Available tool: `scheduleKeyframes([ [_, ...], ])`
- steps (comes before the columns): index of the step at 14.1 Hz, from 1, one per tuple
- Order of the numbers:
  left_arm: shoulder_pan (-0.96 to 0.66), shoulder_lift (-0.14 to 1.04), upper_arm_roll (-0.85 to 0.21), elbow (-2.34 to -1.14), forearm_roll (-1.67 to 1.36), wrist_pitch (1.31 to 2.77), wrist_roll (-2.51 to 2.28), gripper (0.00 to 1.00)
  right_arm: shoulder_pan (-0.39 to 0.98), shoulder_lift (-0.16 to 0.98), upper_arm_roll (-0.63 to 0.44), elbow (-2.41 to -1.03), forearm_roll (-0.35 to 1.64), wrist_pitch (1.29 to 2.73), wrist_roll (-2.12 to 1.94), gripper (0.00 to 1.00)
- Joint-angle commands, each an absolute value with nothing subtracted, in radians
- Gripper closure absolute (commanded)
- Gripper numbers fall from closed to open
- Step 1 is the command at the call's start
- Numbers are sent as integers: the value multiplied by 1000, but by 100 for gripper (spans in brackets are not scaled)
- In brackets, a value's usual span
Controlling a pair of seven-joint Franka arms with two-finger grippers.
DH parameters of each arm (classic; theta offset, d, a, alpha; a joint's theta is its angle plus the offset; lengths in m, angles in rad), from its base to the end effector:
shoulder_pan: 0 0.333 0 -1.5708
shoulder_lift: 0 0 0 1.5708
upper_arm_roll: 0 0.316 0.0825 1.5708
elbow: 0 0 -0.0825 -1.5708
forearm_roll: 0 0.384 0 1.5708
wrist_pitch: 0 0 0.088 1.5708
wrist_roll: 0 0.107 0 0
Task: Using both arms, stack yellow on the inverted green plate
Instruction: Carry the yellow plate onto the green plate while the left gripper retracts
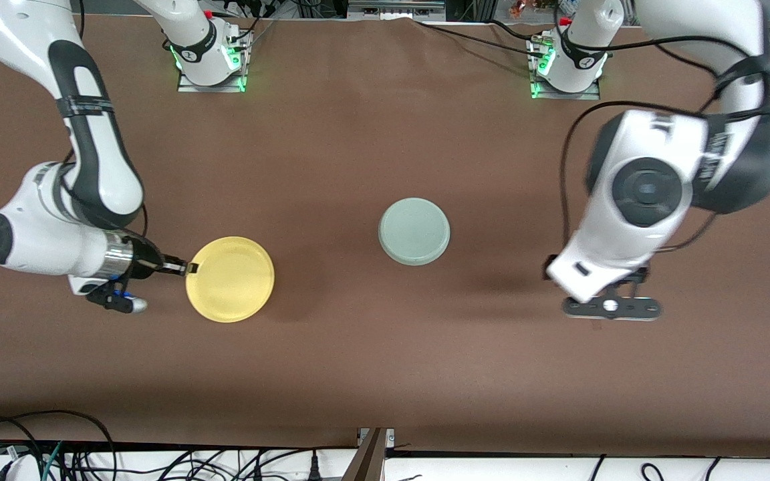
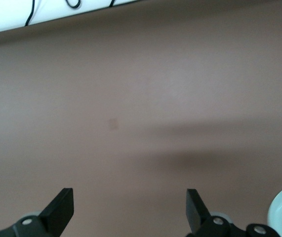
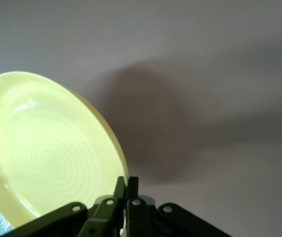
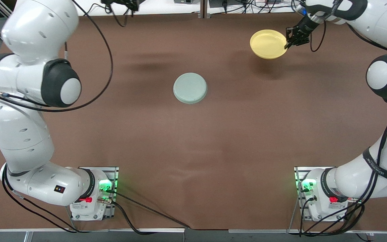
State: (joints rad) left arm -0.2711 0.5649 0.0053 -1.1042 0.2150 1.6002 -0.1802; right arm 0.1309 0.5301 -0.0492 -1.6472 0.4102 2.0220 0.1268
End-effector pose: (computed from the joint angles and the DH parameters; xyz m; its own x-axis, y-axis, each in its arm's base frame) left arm 0.6904 -0.1660 0.4898 0.9949 -0.0965 -0.0299 -0.1008 -0.9693 -0.2241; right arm 0.6621 0.0810 0.2972 0.9533 -0.2106 -0.2166 -0.2673 -0.9221 -0.2797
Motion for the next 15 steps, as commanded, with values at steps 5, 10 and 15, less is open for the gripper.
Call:
scheduleKeyframes([
  [5,-121,272,-2,-1303,22,1471,-19,0,336,535,-38,-1677,563,2036,259,100],
  [10,27,-19,0,-1675,-32,1721,3,0,587,523,-37,-1804,586,2265,445,100],
  [15,77,-107,-2,-1758,15,1714,183,0,752,540,-34,-1856,592,2486,606,100],
])
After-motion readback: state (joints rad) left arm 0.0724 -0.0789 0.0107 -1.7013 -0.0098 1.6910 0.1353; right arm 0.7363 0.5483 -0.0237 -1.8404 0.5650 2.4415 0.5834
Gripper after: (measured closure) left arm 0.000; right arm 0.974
